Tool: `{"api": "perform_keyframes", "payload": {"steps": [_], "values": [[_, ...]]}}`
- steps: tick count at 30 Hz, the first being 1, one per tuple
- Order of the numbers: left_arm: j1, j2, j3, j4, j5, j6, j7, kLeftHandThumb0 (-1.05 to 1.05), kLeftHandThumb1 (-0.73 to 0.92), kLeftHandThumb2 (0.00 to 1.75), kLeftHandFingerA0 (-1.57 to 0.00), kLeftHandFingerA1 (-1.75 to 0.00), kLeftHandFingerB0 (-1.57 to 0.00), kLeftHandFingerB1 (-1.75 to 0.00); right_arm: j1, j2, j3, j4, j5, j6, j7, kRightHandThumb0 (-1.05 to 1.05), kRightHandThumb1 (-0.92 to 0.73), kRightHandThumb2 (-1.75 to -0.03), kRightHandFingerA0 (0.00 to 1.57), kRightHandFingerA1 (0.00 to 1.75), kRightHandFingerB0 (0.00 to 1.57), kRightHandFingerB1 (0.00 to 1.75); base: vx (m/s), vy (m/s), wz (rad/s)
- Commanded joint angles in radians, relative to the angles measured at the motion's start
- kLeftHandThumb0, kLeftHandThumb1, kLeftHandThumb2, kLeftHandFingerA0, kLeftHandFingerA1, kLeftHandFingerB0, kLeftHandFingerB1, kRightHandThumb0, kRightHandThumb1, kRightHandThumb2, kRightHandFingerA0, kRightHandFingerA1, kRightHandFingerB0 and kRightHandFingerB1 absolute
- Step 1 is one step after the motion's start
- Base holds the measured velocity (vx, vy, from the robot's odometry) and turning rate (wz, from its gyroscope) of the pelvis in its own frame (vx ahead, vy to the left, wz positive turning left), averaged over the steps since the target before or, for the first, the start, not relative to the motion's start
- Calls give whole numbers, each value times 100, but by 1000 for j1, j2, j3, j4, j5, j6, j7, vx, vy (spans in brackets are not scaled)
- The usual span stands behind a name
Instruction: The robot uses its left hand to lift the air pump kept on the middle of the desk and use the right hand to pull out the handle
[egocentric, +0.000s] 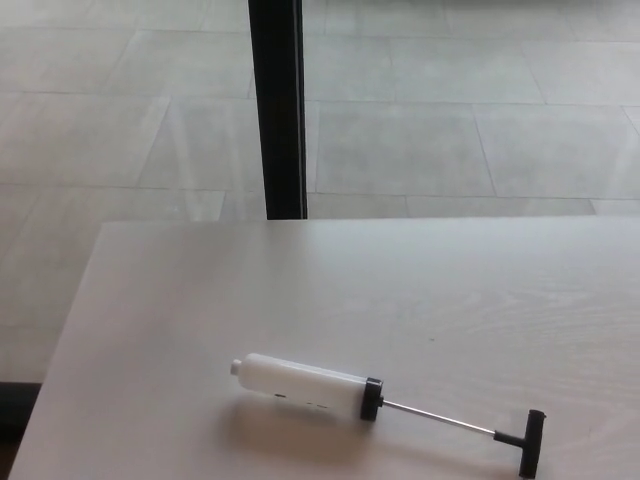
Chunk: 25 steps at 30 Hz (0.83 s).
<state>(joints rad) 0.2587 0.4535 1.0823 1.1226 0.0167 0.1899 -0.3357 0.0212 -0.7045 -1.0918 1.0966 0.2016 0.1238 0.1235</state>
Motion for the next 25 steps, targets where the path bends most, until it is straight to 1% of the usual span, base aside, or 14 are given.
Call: {"api": "perform_keyframes", "payload": {"steps": [1,4,5,9,10,11,16,17,19,20,21,22,23,25], "values": [[4,4,85,75,-211,-93,116,-67,85,64,-24,-48,-21,-44,-35,88,-81,88,172,-179,-64,-74,-86,-66,6,48,11,31,0,0,0],[-4,-19,95,52,-233,-117,146,-68,80,64,-30,-58,-31,-61,-47,86,-77,77,178,-176,-69,-74,-86,-66,5,49,12,33,0,0,0],[5,-30,89,30,-234,-121,140,-68,81,65,-32,-56,-27,-56,-45,87,-76,74,178,-188,-69,-37,-53,-111,3,54,0,51,0,0,0],[8,-22,58,39,-239,-137,131,-68,83,66,-33,-53,-27,-55,-46,87,-81,73,201,-198,-87,-37,-53,-111,3,55,0,51,0,0,0],[9,-20,54,41,-246,-136,126,-65,63,107,-33,-63,-17,-55,-46,88,-77,74,203,-203,-86,-74,-87,-67,11,55,13,36,0,0,0],[16,-23,42,30,-249,-133,111,-67,86,65,-28,-55,-23,-51,-49,88,-70,79,204,-213,-90,-37,-52,-111,4,54,0,51,0,0,0],[-4,-6,-4,44,-281,-135,124,-67,85,64,-28,-53,-23,-49,-57,89,-37,90,225,-230,-84,-37,-52,-111,3,55,0,51,0,0,0],[-3,-2,-4,46,-296,-127,112,-67,84,64,-27,-55,-24,-51,-58,90,-46,87,245,-221,-75,-78,-88,-67,5,53,11,36,0,0,0],[5,6,-32,43,-301,-129,95,-69,86,65,-23,-57,-21,-52,-59,94,-55,77,276,-207,-78,-81,-68,-105,3,51,8,41,0,0,0],[3,7,-34,47,-315,-130,100,-68,84,64,-23,-55,-22,-52,-60,90,-48,84,278,-210,-78,-78,-87,-66,5,54,11,36,0,0,0],[2,8,-39,51,-325,-133,101,-68,84,64,-23,-53,-21,-51,-64,85,-43,92,281,-210,-79,-78,-67,-103,5,54,6,45,0,0,0],[1,7,-44,51,-332,-133,109,-68,84,64,-28,-53,-23,-51,-65,83,-37,92,284,-210,-84,-78,-85,-65,6,54,13,37,0,0,0],[2,6,-52,47,-336,-131,121,-68,85,65,-27,-52,-23,-50,-65,82,-31,89,286,-210,-90,-37,-52,-111,5,56,0,51,0,0,0],[8,3,-64,38,-345,-126,105,-68,68,109,-28,-64,-19,-58,-68,80,-19,86,287,-210,-94,-37,-51,-110,4,55,0,50,0,0,0]]}}
